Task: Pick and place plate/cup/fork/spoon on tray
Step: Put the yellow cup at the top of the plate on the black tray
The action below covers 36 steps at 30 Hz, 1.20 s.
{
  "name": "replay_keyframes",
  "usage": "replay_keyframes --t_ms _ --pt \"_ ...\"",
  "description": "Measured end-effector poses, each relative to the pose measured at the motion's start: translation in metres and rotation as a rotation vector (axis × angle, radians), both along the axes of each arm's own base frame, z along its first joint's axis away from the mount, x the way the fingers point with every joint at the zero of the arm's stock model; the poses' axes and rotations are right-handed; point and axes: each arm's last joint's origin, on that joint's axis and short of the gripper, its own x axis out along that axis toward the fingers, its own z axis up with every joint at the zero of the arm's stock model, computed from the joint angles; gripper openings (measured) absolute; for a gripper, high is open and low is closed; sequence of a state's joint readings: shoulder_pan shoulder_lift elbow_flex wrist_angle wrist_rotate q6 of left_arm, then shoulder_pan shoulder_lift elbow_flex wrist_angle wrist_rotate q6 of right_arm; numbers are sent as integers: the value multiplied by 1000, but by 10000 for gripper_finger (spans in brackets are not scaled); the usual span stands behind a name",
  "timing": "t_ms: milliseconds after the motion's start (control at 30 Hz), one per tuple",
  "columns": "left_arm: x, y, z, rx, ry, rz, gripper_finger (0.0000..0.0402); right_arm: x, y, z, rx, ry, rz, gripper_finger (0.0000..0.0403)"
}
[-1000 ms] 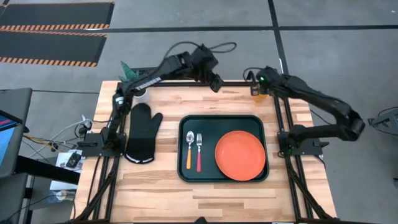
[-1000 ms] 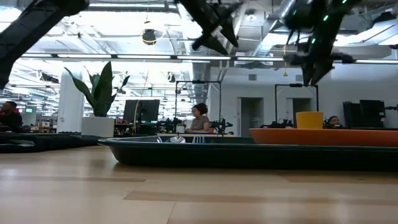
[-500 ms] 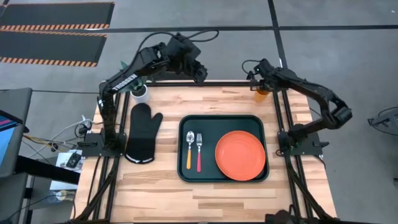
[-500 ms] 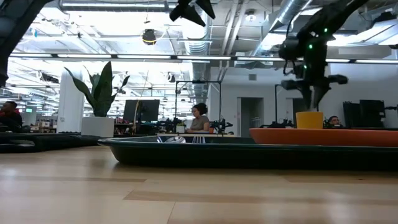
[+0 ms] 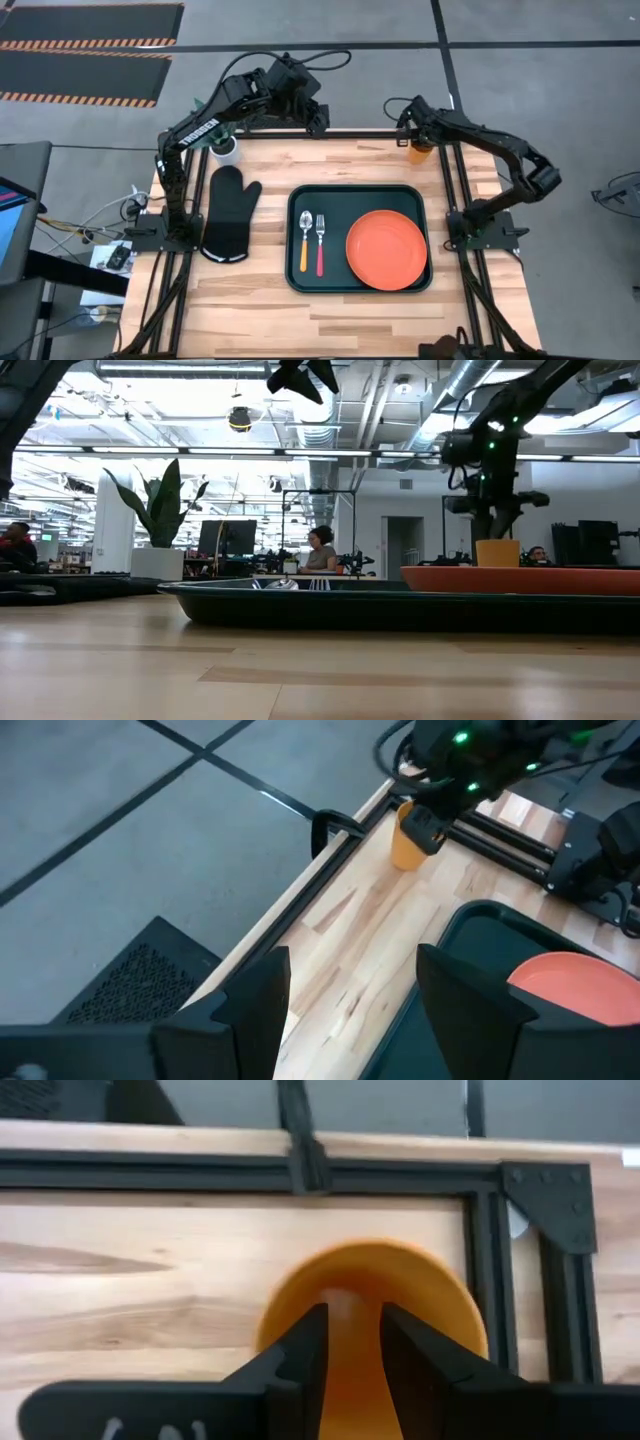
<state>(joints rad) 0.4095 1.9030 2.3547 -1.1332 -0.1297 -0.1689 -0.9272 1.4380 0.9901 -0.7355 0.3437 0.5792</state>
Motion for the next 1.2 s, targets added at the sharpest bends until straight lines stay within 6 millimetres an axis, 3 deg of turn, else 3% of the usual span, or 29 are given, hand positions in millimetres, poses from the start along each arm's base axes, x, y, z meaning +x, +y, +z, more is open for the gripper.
replay_keyframes --t_ms 267,567,800,1000,1100,1200 --pt "0 0 0 18 11 -14 203 -13 13 21 -85 31 -81 105" --pt "0 0 0 10 8 -26 203 -5 5 -3 -62 204 -112 56" --pt "0 -1 -1 6 19 -33 203 -2 4 -10 -61 227 -143 17" --pt "-1 -1 -2 18 38 -49 203 4 6 -2 -72 85 -125 8" --pt "-1 -1 -2 29 45 -59 203 11 10 5 -49 -31 -27 19" --pt "-1 -1 -2 41 53 -72 203 13 15 10 -36 -26 86 36"
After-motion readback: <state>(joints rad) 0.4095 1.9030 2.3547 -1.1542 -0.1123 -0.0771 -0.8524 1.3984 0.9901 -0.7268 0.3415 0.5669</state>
